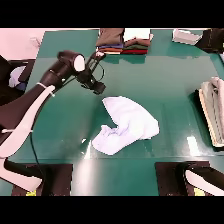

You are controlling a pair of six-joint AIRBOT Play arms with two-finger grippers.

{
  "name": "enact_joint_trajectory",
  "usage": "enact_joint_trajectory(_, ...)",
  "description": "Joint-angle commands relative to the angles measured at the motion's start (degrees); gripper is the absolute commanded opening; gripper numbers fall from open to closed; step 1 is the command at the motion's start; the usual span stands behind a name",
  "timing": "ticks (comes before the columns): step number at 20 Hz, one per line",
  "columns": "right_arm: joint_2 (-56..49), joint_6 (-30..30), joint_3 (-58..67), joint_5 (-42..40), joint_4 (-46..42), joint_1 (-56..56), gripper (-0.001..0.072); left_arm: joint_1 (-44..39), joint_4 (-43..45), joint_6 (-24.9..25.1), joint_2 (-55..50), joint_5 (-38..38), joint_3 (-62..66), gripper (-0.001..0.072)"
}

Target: Fold the shirts.

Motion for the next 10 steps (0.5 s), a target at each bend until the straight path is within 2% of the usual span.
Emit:
enact_joint_trajectory(1, 0.0, 0.0, 0.0, 0.2, 0.0, 0.0, 0.0016, 0.7, -6.7, 1.4, -5.8, 1.6, 0.0, 0.0508)
enact_joint_trajectory(8, -0.1, 0.0, 0.0, 0.2, 0.0, 0.0, 0.0016, -0.1, -8.4, 2.3, -9.9, 4.0, 0.0, 0.0506)
enact_joint_trajectory(9, -0.1, 0.0, 0.0, 0.2, 0.0, 0.0, 0.0015, -0.1, -8.3, 2.3, -10.0, 4.3, 0.0, 0.0498)
enact_joint_trajectory(10, -0.1, 0.0, 0.0, 0.2, 0.0, 0.0, 0.0015, -0.1, -8.3, 2.3, -10.0, 4.5, 0.0, 0.0447)
